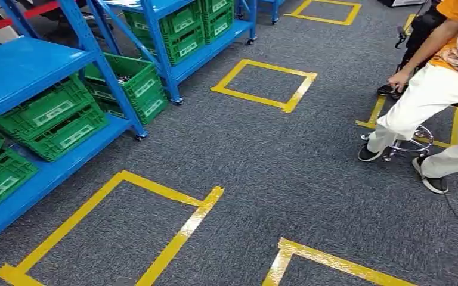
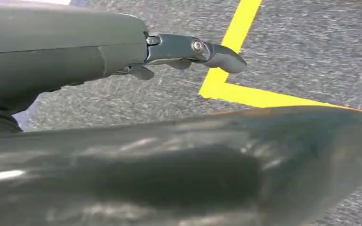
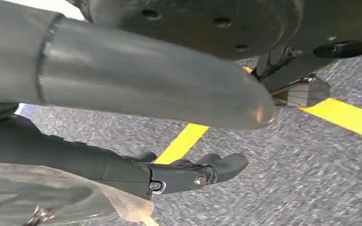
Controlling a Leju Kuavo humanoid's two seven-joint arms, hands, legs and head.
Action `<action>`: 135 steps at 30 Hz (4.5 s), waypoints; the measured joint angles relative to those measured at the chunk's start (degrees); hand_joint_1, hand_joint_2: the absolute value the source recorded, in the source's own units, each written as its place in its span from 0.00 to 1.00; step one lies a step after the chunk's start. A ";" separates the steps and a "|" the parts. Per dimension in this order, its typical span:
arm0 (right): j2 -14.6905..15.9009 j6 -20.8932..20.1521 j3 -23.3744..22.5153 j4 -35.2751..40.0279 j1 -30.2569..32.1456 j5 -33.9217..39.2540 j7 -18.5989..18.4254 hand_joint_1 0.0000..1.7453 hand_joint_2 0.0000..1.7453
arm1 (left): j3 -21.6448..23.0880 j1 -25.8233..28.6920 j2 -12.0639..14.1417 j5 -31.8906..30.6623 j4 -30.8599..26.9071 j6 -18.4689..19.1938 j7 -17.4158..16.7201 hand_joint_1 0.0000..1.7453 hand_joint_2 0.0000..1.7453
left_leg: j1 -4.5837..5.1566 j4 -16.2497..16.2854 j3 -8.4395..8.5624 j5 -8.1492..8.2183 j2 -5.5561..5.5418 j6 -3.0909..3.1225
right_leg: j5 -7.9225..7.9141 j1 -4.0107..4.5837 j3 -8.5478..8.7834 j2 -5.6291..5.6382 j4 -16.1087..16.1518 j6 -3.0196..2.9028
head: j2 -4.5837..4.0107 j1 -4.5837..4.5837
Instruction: Take the parts from the cabinet and place them on the table.
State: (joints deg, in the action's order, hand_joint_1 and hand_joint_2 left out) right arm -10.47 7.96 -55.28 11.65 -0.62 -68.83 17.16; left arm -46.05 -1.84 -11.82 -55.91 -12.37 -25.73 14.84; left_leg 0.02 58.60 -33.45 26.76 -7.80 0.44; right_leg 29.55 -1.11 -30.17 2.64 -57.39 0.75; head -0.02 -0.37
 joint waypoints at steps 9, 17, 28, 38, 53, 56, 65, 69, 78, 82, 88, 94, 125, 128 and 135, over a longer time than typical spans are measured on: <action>0.15 -0.72 1.29 0.00 -0.45 -2.56 -1.27 0.00 0.00 | -0.26 -0.09 0.00 0.55 0.02 0.22 -0.39 0.00 0.00 | -0.34 6.90 -2.30 1.66 8.33 -0.80 | 0.91 0.43 1.34 -6.99 0.18 -0.70 | 0.00 0.63; 0.15 -0.72 1.75 -0.02 -1.36 -2.95 -2.14 0.00 0.00 | -0.87 0.03 0.11 0.85 0.02 0.22 -0.41 0.00 0.00 | 0.23 -0.76 1.30 0.48 8.96 1.73 | 4.47 0.29 1.21 -4.54 -2.58 1.63 | 0.00 0.18; 0.18 -1.68 2.56 -0.33 -1.16 -3.54 -3.52 0.00 0.00 | -1.31 -0.43 0.07 0.83 0.02 0.74 -0.68 0.00 0.00 | -0.05 0.22 0.84 1.04 0.87 0.46 | 0.67 -0.37 -0.56 2.00 -1.07 1.67 | 0.00 0.07; 0.26 -1.79 2.82 -0.35 -1.06 -3.74 -3.67 0.00 0.00 | -1.40 -0.15 0.17 0.85 0.04 0.74 -0.72 0.00 0.00 | -0.13 14.91 -6.13 6.08 7.32 -0.92 | 1.09 0.36 0.52 -6.11 -0.56 -0.71 | -0.02 0.79; 0.42 -3.17 3.13 -0.44 -1.09 -4.85 -5.01 0.00 0.00 | -1.42 -0.42 0.17 0.68 0.04 0.85 -1.07 0.00 0.00 | 0.35 -0.52 1.38 0.64 4.76 2.35 | 7.01 0.36 -7.46 -2.71 -16.06 1.98 | 0.00 0.48; 0.52 -3.43 3.19 -0.46 -1.09 -4.87 -5.20 0.00 0.00 | -1.42 -0.50 0.17 0.48 0.04 0.85 -1.11 0.00 0.00 | 0.08 0.09 1.34 1.14 2.40 1.57 | -0.37 -0.58 -2.42 1.89 -2.76 2.52 | -0.02 0.37; 0.66 -2.95 3.63 -0.61 -1.02 -3.65 -5.20 0.00 0.00 | -1.42 -0.64 0.24 0.26 0.04 0.83 -1.42 0.00 0.00 | 0.00 13.24 -5.29 7.98 7.07 -0.91 | 0.50 -0.10 -0.56 -2.42 -1.02 -0.56 | -0.02 1.20; 0.68 -2.40 3.34 -0.61 -1.13 -2.43 -5.03 0.00 0.00 | -1.46 -0.21 0.26 0.52 0.04 0.83 -1.12 0.00 0.00 | -0.26 13.15 -5.06 4.90 7.27 -0.88 | 0.76 -0.04 -0.26 -3.84 -1.04 -0.59 | 0.00 1.25; 0.63 -2.32 3.04 -0.61 -1.38 -2.21 -4.81 0.00 0.00 | -1.49 -0.21 0.26 0.63 0.04 0.83 -0.90 0.00 0.00 | -0.16 -0.67 1.53 0.78 7.66 1.61 | 3.01 0.14 -0.88 -3.36 -3.01 1.71 | -0.02 0.94; 0.63 -2.14 2.99 -0.61 -1.25 -2.36 -5.11 0.00 0.00 | -1.49 -0.33 0.22 0.70 0.04 0.85 -0.94 0.00 0.00 | -0.02 -0.60 1.46 0.95 7.56 2.02 | 8.69 0.07 -8.92 -2.79 -18.04 2.19 | 0.00 0.79; 0.63 -2.10 2.97 -0.63 -1.43 -2.23 -5.09 0.00 0.00 | -1.51 -0.45 0.15 0.70 0.04 0.81 -0.94 0.00 0.00 | 0.37 0.43 1.53 1.75 6.95 0.86 | 0.21 -0.02 -1.18 -2.20 -1.08 1.50 | -0.02 0.83; 0.61 -2.14 2.95 -0.61 -1.28 -2.51 -4.85 0.00 0.00 | -1.51 -0.45 0.20 0.68 0.04 0.85 -0.83 0.00 0.00 | -0.03 4.89 -0.35 4.91 7.18 -0.70 | 0.01 -0.16 -1.03 -2.74 -0.87 -0.40 | -0.02 1.55; 0.63 -3.04 2.97 -0.61 -1.33 -2.78 -4.72 0.00 0.00 | -1.53 -0.52 0.09 0.15 0.04 1.07 -0.68 0.00 0.00 | 0.03 7.08 1.49 8.39 7.27 -0.69 | -0.19 0.02 -1.32 -2.95 -0.84 -0.79 | 0.00 1.51; 0.63 -3.17 2.97 -0.61 -1.21 -2.80 -4.74 0.00 0.00 | -1.53 -0.31 0.09 0.15 0.04 1.07 -0.68 0.00 0.00 | -0.11 17.98 -5.41 10.82 7.28 -0.99 | 0.84 0.04 -0.34 -3.01 -0.84 -0.89 | 0.00 1.60; 0.63 -3.91 2.95 -0.63 -1.29 -2.64 -4.61 0.00 0.00 | -1.60 -0.33 0.09 0.09 0.04 0.94 -0.74 0.00 0.00 | 0.60 1.36 0.25 1.52 7.60 0.70 | 3.64 0.13 2.35 -3.06 -0.22 0.76 | -0.02 1.29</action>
State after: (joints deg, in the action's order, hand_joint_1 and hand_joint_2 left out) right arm -9.84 4.04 -52.33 11.02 -1.92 -71.47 12.55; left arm -47.65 -2.17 -11.74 -55.82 -12.33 -24.79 14.10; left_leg 0.62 59.96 -33.20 28.28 -0.20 1.14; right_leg 33.20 -0.98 -27.82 -0.42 -57.61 1.52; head -0.04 0.92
